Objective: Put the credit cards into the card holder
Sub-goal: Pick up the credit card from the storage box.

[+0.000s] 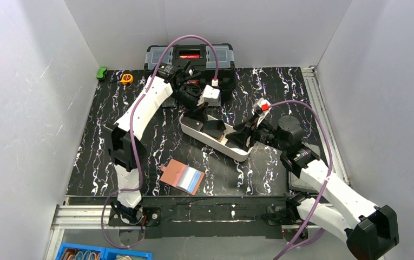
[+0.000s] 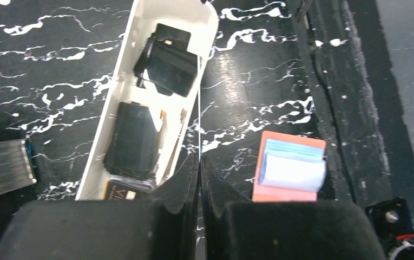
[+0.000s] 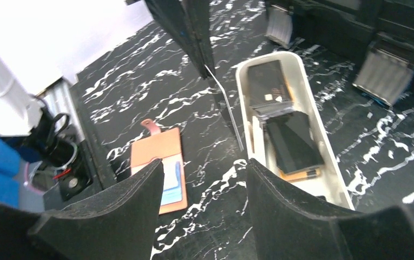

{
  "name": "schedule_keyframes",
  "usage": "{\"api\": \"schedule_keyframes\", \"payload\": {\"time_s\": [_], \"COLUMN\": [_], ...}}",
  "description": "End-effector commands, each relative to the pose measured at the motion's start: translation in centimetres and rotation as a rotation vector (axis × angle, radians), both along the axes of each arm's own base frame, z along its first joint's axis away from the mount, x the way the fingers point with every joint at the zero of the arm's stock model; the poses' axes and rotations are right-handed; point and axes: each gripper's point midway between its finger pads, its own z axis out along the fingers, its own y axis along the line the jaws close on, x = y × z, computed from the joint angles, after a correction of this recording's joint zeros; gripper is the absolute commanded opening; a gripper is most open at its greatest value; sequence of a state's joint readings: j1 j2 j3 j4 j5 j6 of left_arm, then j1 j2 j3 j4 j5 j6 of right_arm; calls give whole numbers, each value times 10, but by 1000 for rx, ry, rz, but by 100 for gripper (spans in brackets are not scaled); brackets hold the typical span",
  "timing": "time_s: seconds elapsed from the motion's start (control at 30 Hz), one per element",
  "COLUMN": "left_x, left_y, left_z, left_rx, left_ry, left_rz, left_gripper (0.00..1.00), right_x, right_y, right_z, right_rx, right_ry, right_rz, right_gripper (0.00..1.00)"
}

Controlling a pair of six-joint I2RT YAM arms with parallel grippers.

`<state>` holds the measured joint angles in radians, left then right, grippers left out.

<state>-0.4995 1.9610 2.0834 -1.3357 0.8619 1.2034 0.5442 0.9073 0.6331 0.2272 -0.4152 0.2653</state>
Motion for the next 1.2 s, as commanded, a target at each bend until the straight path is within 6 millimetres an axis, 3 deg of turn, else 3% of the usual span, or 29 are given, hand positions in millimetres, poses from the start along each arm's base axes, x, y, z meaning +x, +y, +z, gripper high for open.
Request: {"api": "schedule_keyframes", "payload": {"time_s": [0.0, 0.17, 0.43, 0.7, 0.93, 1.1, 1.17], "left_x": [-40, -52, -62, -70, -72, -73, -73], "left_y": [7, 8, 11, 14, 12, 11, 11], "left_z": [35, 47, 63, 69, 72, 76, 77], "left_rx": [-49, -62, -90, -92, -101, -110, -111], "left_ry": [56, 63, 63, 79, 90, 88, 87], "left_rz": [-35, -28, -16, -14, -10, -2, 2], "left_gripper": [0, 0, 0, 0, 0, 0, 0], "right_x": [-21, -23, -21, -18, -20, -26, -25], "right_y": [15, 21, 31, 39, 54, 63, 64], "right_z": [51, 64, 58, 69, 75, 68, 64], "right_rx": [43, 56, 57, 73, 89, 82, 80], "right_ry": [-165, -166, -99, -114, -113, -59, -13], "right_rz": [186, 226, 241, 229, 233, 260, 252], "right_gripper": [63, 60, 51, 41, 23, 3, 1]}}
